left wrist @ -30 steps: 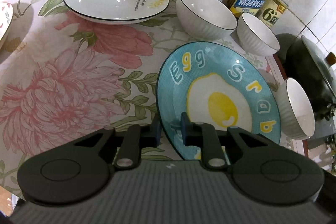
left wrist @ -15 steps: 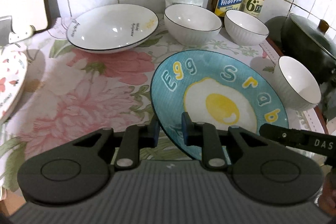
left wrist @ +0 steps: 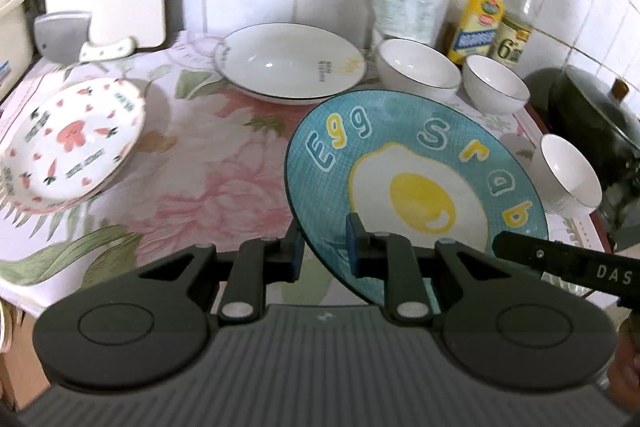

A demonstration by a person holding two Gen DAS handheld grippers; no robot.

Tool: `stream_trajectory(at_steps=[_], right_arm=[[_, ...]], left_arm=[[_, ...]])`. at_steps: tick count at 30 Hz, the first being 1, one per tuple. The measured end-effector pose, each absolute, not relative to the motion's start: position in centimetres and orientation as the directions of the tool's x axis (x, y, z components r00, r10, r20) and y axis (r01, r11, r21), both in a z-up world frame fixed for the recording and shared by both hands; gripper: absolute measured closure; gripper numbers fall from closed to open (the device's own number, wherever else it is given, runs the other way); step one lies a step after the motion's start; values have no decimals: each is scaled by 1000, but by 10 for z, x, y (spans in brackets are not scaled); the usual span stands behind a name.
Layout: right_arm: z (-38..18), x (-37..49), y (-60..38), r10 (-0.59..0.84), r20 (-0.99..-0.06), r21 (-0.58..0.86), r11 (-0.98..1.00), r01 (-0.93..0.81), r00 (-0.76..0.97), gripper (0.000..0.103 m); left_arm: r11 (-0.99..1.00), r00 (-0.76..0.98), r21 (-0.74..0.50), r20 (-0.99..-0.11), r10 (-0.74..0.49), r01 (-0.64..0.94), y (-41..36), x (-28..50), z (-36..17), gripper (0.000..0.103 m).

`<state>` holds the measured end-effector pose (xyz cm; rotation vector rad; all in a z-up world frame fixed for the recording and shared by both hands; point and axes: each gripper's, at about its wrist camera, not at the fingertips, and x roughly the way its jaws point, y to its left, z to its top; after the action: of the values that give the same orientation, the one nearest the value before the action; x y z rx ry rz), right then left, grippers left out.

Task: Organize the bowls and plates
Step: 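Lift the blue egg plate with the right tool and carry it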

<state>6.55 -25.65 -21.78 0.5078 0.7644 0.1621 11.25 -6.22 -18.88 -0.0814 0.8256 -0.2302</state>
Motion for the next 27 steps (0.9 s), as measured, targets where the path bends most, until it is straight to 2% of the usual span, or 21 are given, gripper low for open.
stream_trajectory(at_steps=[11, 18, 27], right_arm=[[-212, 92, -214, 364, -646, 444, 894, -58, 671, 78], [-222, 110, -202, 372, -662, 449, 892, -53, 650, 78], [-232, 126, -191, 352, -675, 407, 911, -70, 649, 78]], left_arm=[[979, 656, -190, -729, -193, 77, -17, 119, -192, 84], [976, 616, -216, -766, -184, 23, -5, 128, -206, 84], [981, 621, -191, -766, -168, 30, -2, 142, -215, 84]])
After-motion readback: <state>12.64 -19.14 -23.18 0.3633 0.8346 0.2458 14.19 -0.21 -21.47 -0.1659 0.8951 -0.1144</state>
